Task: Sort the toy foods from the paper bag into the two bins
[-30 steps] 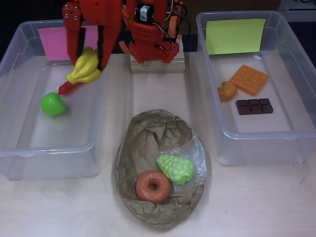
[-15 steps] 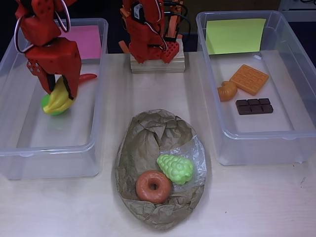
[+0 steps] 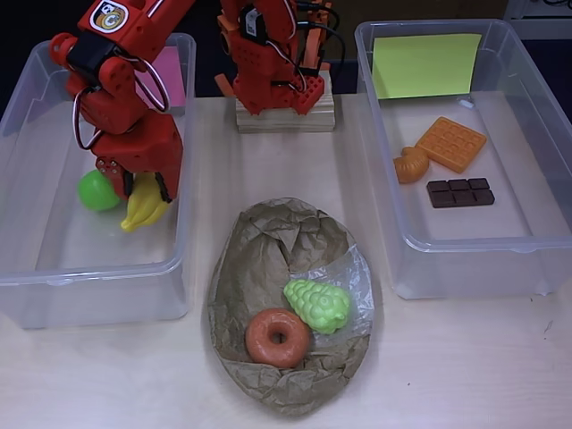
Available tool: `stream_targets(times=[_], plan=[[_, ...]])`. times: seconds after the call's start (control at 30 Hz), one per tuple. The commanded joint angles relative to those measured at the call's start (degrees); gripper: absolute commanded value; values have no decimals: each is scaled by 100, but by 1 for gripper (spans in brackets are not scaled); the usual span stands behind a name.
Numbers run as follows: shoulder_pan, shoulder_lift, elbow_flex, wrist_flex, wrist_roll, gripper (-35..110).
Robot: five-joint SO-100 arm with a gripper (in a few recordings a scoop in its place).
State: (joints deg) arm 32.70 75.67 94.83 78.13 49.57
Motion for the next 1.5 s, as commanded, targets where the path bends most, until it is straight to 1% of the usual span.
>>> stream_targets(times=[0.0,0.13,0.47,0.73,0.87,0.93,0.97,1.03,1.1,1.2,1.33,1.47], plan=[[-44,123,167,26,18,24],[-44,185,211,79,-79,31],[0,334,167,44,-141,31],[439,721,-343,-18,-791,31],[633,1107,-756,35,-1222,28],[624,1327,-1055,141,-1362,20],[554,1485,-1178,167,-1415,13],[308,1811,-1380,264,-1424,1],[-88,2118,-1591,457,-1301,0],[-958,2540,-1705,773,-1028,0],[-2162,3059,-1257,914,-220,0],[-3234,3340,-510,817,791,0]])
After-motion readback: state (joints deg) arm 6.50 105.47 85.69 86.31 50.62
